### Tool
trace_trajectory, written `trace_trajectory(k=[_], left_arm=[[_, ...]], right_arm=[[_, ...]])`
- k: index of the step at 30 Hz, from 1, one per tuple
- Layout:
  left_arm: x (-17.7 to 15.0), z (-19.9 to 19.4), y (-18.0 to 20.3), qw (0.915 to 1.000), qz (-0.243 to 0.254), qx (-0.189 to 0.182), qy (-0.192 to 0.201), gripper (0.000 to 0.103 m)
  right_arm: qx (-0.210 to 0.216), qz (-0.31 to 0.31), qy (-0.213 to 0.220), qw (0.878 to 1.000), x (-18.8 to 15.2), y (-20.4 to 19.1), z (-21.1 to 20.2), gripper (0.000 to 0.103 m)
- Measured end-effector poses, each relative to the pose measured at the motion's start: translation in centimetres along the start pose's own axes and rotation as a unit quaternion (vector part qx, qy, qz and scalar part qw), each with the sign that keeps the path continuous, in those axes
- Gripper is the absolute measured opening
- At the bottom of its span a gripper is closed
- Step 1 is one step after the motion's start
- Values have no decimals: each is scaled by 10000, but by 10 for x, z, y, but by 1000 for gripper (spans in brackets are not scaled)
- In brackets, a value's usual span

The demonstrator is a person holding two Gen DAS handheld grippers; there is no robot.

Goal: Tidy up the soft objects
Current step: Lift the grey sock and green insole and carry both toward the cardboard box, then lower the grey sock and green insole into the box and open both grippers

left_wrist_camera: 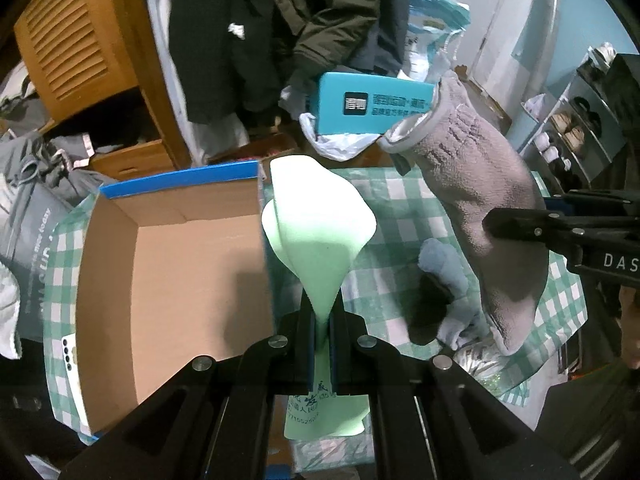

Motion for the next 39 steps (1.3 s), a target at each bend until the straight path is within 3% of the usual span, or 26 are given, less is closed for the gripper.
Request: trace_trajectory(k=[20,39], left_arm=[[-9,-26,-92,9971,-625,357,266,5],[-32,-17,-158,9902,-1262,596,-2,5]], right_arm=[[374,-562,-138,9976,43,-106,23,28],[621,-722,-639,9934,63,-190,77,28]])
Point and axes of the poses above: each gripper's, at about its wrist camera, not at the fingertips, and z roughly the way its jaws point, y to its right, x to its top, the point moved 4 cm from there along z, roughly the way its jaws point, and after that the axes turned 5 degrees about -x, right-handed, at the moved point
